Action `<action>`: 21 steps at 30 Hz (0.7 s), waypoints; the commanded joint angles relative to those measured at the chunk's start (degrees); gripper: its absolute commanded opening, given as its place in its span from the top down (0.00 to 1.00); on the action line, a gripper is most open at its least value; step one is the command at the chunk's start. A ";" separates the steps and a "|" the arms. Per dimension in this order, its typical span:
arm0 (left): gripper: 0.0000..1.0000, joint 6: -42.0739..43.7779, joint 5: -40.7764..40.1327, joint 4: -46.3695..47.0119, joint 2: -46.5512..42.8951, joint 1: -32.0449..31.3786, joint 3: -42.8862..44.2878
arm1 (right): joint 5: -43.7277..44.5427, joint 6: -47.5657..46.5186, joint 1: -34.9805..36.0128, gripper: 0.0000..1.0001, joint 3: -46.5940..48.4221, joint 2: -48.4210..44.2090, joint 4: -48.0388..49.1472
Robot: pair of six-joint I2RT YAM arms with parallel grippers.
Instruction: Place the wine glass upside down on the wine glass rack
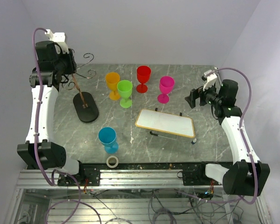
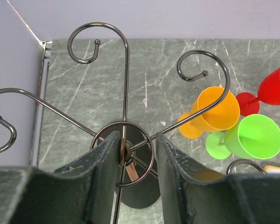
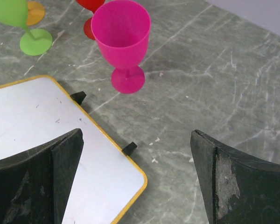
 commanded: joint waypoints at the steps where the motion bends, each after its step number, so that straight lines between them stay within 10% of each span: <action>1: 0.51 0.92 2.58 -0.65 -0.90 0.31 -2.88 | 3.35 3.39 2.66 0.03 2.66 4.16 6.11; 12: 0.02 5.17 0.76 -2.85 -3.68 0.30 0.97 | 17.52 11.93 11.60 0.23 22.89 25.80 5.41; 21: 0.00 7.35 -0.49 -0.64 -9.83 0.28 -0.48 | 25.29 13.06 16.22 0.49 38.57 41.47 -6.33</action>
